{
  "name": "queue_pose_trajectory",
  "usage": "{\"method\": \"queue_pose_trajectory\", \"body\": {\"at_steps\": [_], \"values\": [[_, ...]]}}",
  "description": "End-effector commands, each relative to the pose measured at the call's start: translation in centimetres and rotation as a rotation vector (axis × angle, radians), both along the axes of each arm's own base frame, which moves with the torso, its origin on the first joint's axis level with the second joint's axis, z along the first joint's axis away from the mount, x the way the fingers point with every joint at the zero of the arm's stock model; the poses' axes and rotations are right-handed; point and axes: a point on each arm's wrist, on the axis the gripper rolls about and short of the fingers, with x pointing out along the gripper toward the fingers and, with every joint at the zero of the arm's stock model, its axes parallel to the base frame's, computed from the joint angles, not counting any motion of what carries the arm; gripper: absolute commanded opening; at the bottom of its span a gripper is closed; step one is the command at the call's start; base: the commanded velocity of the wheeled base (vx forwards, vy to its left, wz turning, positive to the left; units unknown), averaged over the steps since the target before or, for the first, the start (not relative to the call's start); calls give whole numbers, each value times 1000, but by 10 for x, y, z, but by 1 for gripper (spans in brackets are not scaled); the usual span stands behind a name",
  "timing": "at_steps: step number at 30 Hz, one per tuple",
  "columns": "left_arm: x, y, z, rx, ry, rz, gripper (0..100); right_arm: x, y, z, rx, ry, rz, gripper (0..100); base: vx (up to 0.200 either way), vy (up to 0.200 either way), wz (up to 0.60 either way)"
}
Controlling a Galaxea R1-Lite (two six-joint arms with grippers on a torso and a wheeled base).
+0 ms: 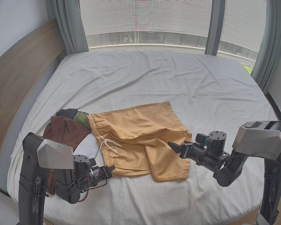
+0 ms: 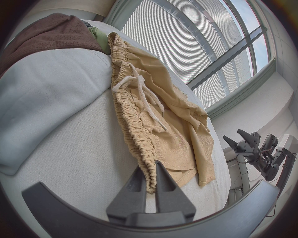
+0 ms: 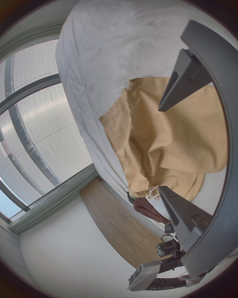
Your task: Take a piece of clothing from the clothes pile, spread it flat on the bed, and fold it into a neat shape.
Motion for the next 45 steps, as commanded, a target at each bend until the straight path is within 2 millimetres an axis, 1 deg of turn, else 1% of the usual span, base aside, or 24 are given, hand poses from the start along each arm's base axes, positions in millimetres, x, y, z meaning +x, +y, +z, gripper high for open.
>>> {"method": "queue_pose_trajectory", "body": {"at_steps": [1, 3, 7, 8, 11, 14, 17, 20, 24, 32, 36, 38, 43, 45], "values": [[-3, 8, 12, 2, -14, 31, 0, -16, 3, -21, 1, 89, 23, 100, 0, 0, 0], [-2, 9, 16, -2, -24, 34, 0, -20, 5, -23, 21, 111, 23, 100, 0, 0, 0], [-2, 8, 17, -1, -29, 35, 0, -28, 0, -29, 1, 152, 14, 100, 0, 0, 0], [-1, 8, 17, 0, -30, 34, 0, -35, -5, -36, -17, 189, 8, 100, 0, 0, 0], [0, 9, 17, -1, -34, 37, 0, -42, -12, -53, -45, 250, -3, 100, 0, 0, 0], [0, 9, 17, -2, -36, 37, 0, -44, -18, -65, -66, 290, -20, 100, 0, 0, 0], [0, 9, 17, -1, -36, 39, 0, -43, -22, -68, -70, 303, -31, 100, 0, 0, 0], [1, 9, 18, -2, -39, 40, 0, -39, -31, -78, -87, 325, -56, 100, 0, 0, 0], [1, 8, 18, -2, -39, 39, 0, -39, -35, -88, -97, 356, -69, 100, 0, 0, 0], [2, 9, 18, -2, -42, 42, 0, -46, -32, -89, -96, 402, -39, 100, 0, 0, 0], [2, 9, 18, 3, -45, 54, 0, -48, -19, -87, 12, 461, -16, 100, 0, 0, 0], [2, 9, 19, 3, -48, 56, 0, -49, -15, -87, 35, 482, -8, 100, 0, 0, 0], [4, 8, 19, 1, -53, 56, 0, -48, -15, -84, 53, 496, -10, 100, 0, 0, 0], [5, 8, 20, -1, -59, 56, 0, -48, -15, -78, 86, 512, -11, 100, 0, 0, 0]]}}
